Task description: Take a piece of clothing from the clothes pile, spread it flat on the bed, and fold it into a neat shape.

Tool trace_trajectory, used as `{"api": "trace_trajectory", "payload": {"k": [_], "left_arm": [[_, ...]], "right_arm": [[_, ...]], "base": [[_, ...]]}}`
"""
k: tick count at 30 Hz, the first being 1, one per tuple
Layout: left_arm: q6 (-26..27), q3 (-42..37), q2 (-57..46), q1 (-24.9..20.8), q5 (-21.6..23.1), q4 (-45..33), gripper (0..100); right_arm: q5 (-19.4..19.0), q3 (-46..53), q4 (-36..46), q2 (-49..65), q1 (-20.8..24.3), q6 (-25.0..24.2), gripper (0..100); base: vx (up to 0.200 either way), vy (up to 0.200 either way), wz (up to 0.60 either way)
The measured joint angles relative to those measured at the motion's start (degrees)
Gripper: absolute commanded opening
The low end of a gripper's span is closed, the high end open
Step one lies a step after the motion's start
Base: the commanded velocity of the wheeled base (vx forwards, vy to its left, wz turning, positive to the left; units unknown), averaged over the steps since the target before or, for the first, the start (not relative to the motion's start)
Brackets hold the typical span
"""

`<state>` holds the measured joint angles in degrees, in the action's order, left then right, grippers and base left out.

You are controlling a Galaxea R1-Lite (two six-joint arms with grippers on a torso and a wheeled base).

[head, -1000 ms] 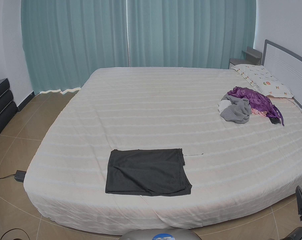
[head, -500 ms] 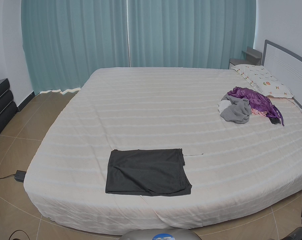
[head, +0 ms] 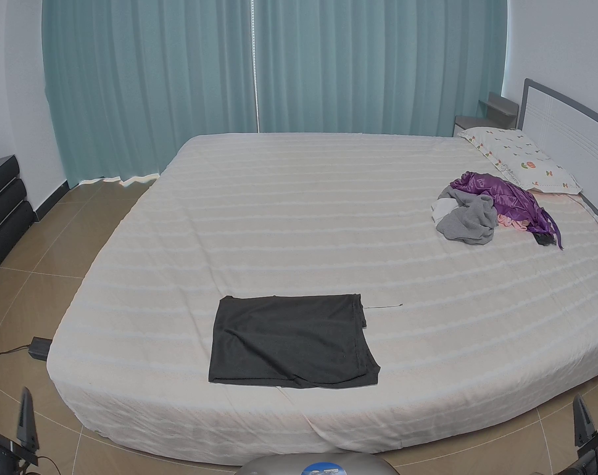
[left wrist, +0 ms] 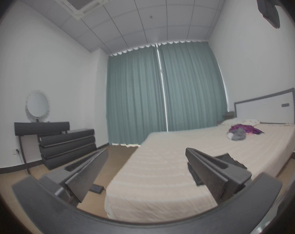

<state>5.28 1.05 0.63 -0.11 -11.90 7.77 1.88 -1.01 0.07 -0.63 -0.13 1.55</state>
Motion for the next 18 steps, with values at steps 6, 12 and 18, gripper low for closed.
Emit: {"api": "trace_trajectory", "payload": {"k": [6,12,18], "left_arm": [[-2.8,0.0,-0.1,0.0,10.0,-4.1,100],[-5.6,0.0,-0.1,-0.1,13.8,-4.7,100],[-5.3,-0.1,-0.1,0.0,11.0,-8.8,100]], "right_arm": [[-1.3,0.0,1.3,0.0,0.0,-1.0,100],[-2.2,0.0,1.0,0.0,0.1,-1.3,100],[-2.3,0.0,0.9,0.0,0.1,-1.4,100]], "base": [[0.0,0.0,0.0],[0.0,0.0,0.0],[0.0,0.0,0.0]]}}
